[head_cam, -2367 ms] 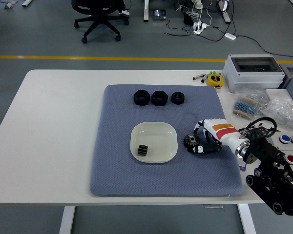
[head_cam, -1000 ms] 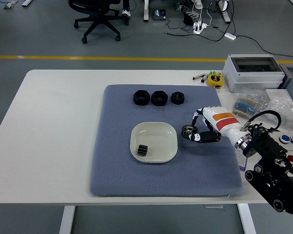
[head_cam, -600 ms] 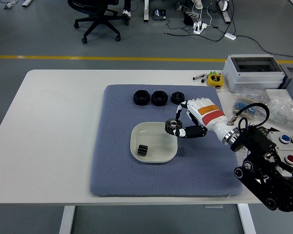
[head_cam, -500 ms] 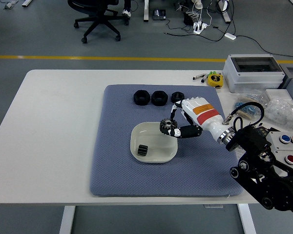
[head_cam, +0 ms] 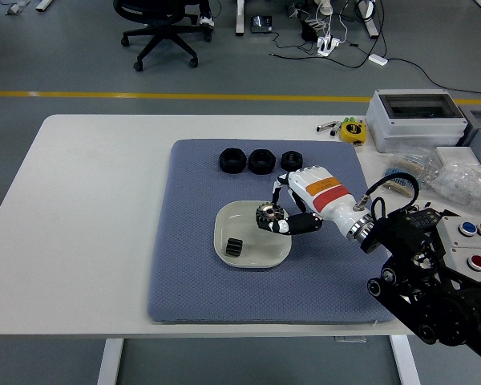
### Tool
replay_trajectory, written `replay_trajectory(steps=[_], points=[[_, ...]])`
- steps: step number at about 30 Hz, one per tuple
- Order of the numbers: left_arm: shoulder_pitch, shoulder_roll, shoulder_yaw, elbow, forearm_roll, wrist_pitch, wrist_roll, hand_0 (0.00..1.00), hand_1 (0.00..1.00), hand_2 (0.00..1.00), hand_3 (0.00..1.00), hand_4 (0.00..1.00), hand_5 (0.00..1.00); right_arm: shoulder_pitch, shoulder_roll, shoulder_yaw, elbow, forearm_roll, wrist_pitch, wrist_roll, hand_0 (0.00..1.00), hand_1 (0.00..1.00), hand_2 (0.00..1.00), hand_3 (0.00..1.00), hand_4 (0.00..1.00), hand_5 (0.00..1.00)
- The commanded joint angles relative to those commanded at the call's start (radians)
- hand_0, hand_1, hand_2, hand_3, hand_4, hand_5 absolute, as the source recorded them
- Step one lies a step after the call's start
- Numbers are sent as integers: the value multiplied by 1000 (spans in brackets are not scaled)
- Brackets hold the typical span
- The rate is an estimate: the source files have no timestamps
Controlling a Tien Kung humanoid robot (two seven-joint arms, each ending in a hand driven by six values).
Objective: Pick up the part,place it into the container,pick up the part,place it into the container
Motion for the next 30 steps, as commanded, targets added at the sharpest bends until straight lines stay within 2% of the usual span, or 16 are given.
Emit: replay_trajectory(steps=[2,3,13,19,23,26,27,30], points=[[1,1,-1,0,3,-1,1,684,659,656,552,607,576,-2,0,2,-1,5,3,2,11,5,121,513,998,538],[2,1,-4,0,7,-1,2,684,658,657,552,608,577,-4,0,3,-1,6,4,2,13,5,126,501,998,574],[5,2,-25,0,34,-1,9,684,656,655,552,608,578,-8,4,5,1,14,3,4,11,5,125,499,998,576],[3,1,-25,0,34,0,9,685,658,655,552,610,579,-12,-4,36,11,33,-32,-4,13,7,126,502,998,574],[-1,1,-22,0,31,-2,9,684,655,657,552,610,579,-22,-14,69,22,105,-69,-14,33,43,158,508,998,565],[-3,1,-19,0,29,-3,8,684,655,657,552,610,579,-39,-27,91,42,209,-62,-22,33,43,158,508,998,565],[-4,1,-18,0,27,-3,8,684,656,656,552,610,579,-46,-32,98,51,258,-51,-26,249,252,362,524,998,570],[-6,1,-16,0,24,-3,7,684,656,656,552,610,579,-69,-43,110,79,375,3,-37,249,252,362,524,998,570]])
